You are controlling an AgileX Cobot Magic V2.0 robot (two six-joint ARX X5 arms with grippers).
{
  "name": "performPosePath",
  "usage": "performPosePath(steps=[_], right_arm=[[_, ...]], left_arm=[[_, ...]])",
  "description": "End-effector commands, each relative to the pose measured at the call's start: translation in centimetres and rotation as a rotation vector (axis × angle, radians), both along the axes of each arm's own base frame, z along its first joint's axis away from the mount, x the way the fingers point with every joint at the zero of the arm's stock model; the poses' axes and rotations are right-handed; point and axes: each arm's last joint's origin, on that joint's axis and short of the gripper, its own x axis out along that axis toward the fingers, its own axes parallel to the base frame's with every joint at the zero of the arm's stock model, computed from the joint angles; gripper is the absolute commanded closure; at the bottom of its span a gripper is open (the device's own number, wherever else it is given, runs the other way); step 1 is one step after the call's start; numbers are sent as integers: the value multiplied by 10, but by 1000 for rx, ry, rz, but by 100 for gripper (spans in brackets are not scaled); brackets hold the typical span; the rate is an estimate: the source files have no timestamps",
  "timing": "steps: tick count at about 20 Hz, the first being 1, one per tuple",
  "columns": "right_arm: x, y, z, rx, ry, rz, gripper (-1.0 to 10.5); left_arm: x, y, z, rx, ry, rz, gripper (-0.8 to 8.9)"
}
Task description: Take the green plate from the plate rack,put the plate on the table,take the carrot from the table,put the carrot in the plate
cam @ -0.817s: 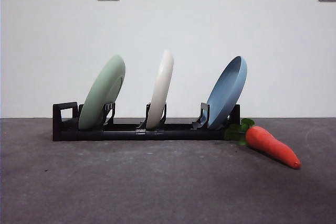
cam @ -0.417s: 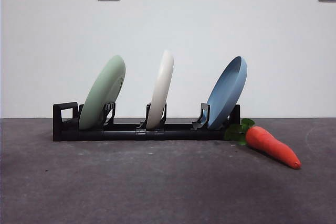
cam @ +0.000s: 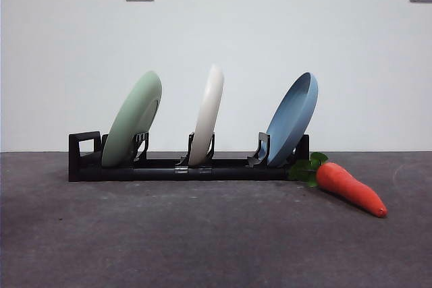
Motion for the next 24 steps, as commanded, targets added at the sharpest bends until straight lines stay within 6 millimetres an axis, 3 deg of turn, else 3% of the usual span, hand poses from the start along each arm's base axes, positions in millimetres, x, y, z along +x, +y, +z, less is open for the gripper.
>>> performPosePath(steps=[1,3,4,6,7,12,15,19,24], right_arm=[[0,1,0,-12,-7,23,949],[0,1,0,-12,-7,22,926],[0,1,0,-8,-5,17,818],[1,1,0,2,4,-2,417],[1,0,0,7,8,-14,268],[1,0,0,13,11,-19,254],[1,1,1,17,9,-21,254],[1,1,1,18,6,-20,254],[2,1,1,19,-4,-19,255]], left_arm=[[2,0,1,31,-3,-24,817],[3,0,1,29,5,-22,801],[4,0,0,28,10,-20,718],[5,0,0,19,26,4,312],[5,1,1,24,29,19,184],[13,1,8,24,13,20,182],[30,1,25,23,-29,21,182],[75,-2,56,-1,-61,-6,183],[154,-28,75,25,-49,-80,184]])
